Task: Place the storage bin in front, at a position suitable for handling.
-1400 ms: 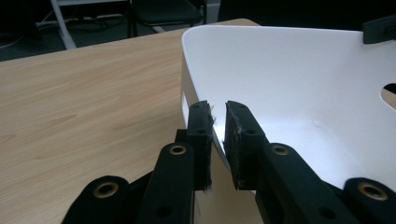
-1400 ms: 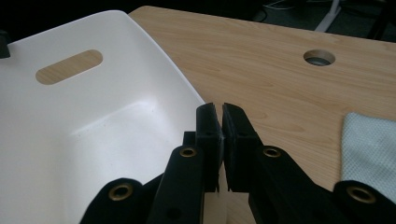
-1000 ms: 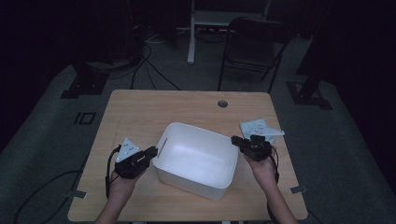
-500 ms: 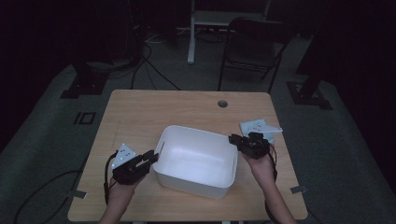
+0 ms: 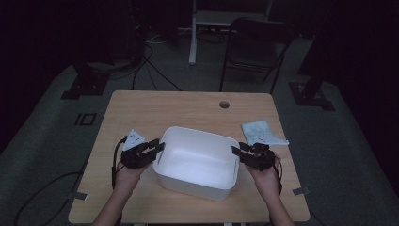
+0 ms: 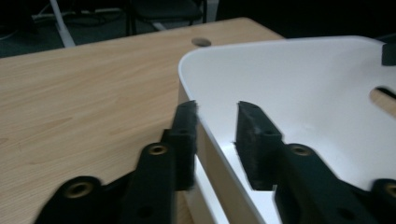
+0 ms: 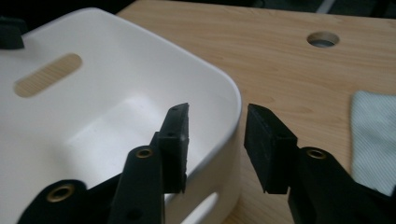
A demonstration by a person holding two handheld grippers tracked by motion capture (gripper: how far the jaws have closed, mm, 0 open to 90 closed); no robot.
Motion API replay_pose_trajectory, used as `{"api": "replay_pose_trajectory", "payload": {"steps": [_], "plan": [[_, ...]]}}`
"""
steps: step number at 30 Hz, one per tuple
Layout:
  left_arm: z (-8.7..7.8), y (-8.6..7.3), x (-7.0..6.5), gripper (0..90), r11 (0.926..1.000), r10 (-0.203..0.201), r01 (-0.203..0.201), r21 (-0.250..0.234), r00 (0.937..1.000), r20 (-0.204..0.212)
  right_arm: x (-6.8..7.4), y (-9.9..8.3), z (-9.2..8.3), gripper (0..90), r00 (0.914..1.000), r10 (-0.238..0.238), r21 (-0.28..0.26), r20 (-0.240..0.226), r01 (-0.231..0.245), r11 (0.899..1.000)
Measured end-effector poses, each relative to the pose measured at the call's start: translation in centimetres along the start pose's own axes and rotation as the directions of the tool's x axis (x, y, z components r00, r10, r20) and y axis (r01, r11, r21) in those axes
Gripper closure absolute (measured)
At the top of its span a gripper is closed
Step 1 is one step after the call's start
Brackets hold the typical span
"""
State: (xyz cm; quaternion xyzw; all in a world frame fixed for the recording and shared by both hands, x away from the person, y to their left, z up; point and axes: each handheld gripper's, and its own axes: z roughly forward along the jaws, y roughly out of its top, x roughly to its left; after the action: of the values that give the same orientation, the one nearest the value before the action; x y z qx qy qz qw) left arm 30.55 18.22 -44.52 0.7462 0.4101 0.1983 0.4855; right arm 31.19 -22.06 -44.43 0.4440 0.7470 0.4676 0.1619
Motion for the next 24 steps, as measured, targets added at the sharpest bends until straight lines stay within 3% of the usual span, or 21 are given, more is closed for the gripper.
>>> {"api": "replay_pose_trajectory", "payload": {"steps": [1, 8, 17, 20, 24], "plan": [[0.1, 0.0, 0.0, 76.3, 1.0, 0.004, -0.004, 0.003, 1.0, 0.002, 0.0, -0.1, 0.0, 61.9, 0.9999, 0.007, -0.002, -0.008, -0.007, 1.0], [0.2, -0.1, -0.2, 76.4, 1.0, 0.009, -0.009, 0.001, 0.9999, -0.015, -0.3, 0.2, 0.0, 68.0, 0.9981, 0.059, -0.002, -0.016, -0.059, 0.998], [-0.5, -0.1, -0.6, 81.7, 0.9999, -0.006, 0.006, -0.013, 0.9992, -0.038, -0.3, 0.9, 0.1, 80.3, 0.9982, 0.052, -0.009, 0.029, -0.052, 0.999], [-0.6, -0.3, -0.8, 81.7, 0.9998, -0.012, 0.012, -0.014, 0.9992, -0.037, -0.1, 1.2, 0.5, 81.6, 0.9984, 0.026, -0.002, 0.049, -0.026, 1.0], [-1.1, -0.4, -1.2, 81.5, 0.9999, -0.014, 0.014, -0.003, 0.9991, -0.039, -0.4, 1.4, 1.2, 83.4, 0.9988, 0.036, -0.004, 0.032, -0.035, 0.999]]}}
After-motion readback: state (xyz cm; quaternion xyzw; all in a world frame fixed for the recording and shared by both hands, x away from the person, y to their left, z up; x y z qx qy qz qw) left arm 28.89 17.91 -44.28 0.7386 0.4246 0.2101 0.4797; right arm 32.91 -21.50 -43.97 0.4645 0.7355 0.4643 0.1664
